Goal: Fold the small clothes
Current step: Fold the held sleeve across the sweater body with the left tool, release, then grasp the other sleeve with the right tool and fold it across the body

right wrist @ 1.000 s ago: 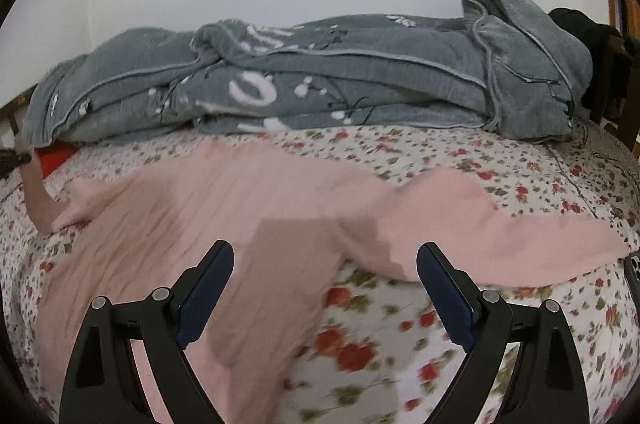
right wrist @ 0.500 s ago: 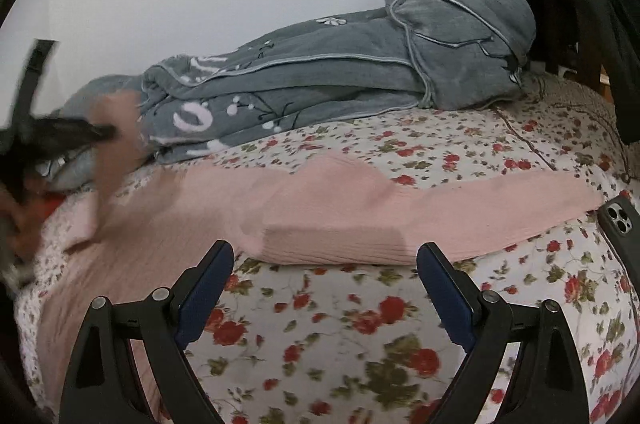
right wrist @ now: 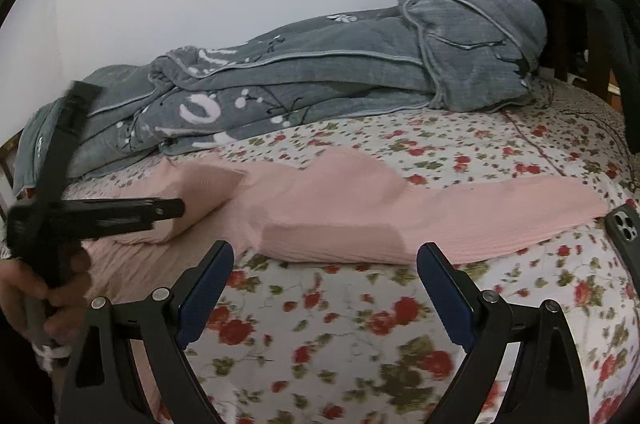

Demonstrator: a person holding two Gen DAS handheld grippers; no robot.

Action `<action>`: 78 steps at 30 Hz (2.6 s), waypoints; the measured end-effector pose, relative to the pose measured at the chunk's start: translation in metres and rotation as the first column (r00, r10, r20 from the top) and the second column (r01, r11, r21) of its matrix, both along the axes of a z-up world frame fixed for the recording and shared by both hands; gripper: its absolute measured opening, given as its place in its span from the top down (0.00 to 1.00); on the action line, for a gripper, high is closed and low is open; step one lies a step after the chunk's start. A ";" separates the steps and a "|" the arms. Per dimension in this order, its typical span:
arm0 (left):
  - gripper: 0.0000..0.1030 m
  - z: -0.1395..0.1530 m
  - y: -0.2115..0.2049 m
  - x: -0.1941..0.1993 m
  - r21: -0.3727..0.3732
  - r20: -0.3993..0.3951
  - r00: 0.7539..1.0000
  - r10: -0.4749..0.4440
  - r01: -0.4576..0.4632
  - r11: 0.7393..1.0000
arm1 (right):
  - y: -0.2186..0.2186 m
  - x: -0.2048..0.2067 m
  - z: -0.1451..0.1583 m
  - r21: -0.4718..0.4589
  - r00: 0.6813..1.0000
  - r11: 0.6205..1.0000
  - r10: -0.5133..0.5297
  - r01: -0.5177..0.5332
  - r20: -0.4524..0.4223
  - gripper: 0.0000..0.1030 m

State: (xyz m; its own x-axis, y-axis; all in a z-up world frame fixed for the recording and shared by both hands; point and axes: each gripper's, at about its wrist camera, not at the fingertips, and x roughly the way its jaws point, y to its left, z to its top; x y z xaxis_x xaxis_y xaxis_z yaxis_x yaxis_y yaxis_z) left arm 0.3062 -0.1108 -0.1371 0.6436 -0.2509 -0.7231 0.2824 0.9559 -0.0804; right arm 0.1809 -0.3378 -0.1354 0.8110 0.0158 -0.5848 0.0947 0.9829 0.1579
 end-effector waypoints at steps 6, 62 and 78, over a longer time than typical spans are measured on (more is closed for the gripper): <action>0.28 0.011 0.111 -0.006 0.043 0.086 0.981 0.175 -0.179 0.983 | 0.029 0.008 -0.006 -0.044 1.000 0.999 0.024 -0.025 -0.009 0.10; 0.35 -0.054 0.123 -0.010 0.178 0.086 0.947 0.311 -0.322 0.930 | -0.215 0.017 -0.037 0.221 0.924 0.906 -0.318 0.362 -0.211 0.62; 0.34 -0.036 0.146 -0.017 -0.006 0.060 0.954 0.293 -0.293 0.956 | -0.160 0.003 0.071 -0.010 0.929 0.931 -0.364 0.366 0.064 0.94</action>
